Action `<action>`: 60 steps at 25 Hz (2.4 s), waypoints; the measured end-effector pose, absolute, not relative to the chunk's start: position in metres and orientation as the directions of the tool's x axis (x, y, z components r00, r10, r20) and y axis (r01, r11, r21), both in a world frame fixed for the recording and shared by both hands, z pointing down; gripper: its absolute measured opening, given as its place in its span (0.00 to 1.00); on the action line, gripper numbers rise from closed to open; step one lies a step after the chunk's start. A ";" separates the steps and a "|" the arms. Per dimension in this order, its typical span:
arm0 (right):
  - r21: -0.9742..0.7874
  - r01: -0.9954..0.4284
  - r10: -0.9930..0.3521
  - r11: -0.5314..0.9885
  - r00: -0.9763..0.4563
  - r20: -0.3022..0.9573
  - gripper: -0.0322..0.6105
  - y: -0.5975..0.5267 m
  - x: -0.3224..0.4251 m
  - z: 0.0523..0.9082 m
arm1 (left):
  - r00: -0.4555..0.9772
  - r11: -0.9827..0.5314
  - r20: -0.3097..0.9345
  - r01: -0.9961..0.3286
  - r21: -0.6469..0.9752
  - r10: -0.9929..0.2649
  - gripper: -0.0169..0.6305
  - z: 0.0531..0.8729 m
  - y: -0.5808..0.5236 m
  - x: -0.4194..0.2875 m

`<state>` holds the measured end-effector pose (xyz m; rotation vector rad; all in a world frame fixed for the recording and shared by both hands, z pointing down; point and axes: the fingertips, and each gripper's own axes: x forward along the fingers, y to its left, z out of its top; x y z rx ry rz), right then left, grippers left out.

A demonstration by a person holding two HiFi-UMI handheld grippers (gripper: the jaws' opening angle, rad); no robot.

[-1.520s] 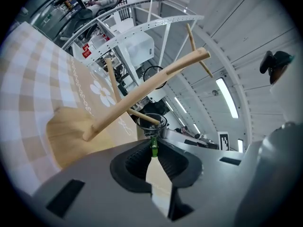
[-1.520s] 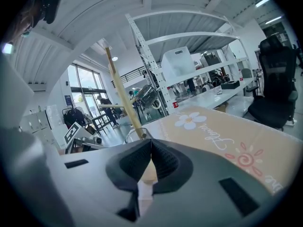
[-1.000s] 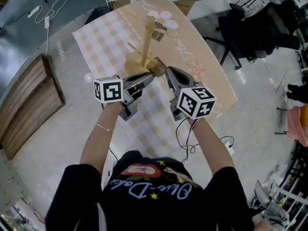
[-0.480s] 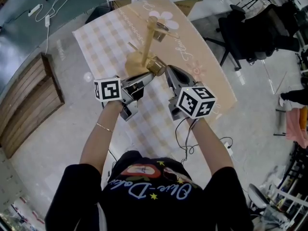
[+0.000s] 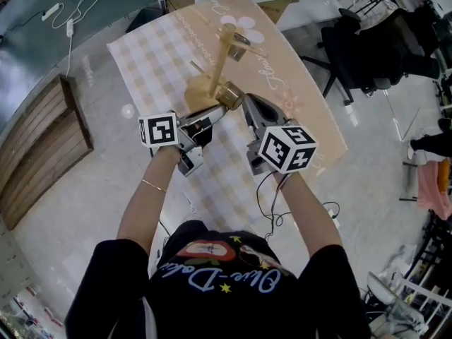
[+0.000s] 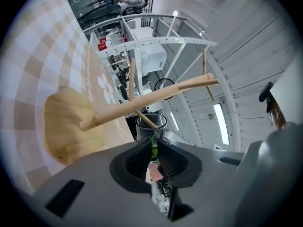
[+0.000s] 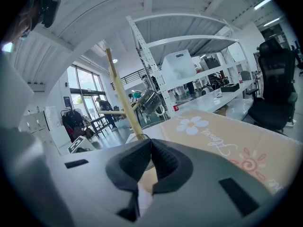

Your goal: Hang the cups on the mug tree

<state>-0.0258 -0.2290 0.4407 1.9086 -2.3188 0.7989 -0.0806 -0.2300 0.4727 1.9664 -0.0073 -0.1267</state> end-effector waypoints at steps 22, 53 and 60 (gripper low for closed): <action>-0.350 -0.928 -0.908 0.124 -0.249 0.338 0.06 -0.236 -0.030 0.437 | 0.990 -0.317 -0.112 0.080 0.945 -0.084 0.10 0.474 -0.232 -0.083; -0.366 -0.924 -0.912 0.107 -0.238 0.335 0.06 -0.236 -0.030 0.436 | 0.983 -0.421 -0.165 0.115 0.900 -0.084 0.10 0.474 -0.228 -0.081; -0.372 -0.922 -0.914 0.109 -0.240 0.328 0.06 -0.238 -0.033 0.435 | 0.987 -0.439 -0.140 0.093 0.894 -0.077 0.15 0.476 -0.229 -0.082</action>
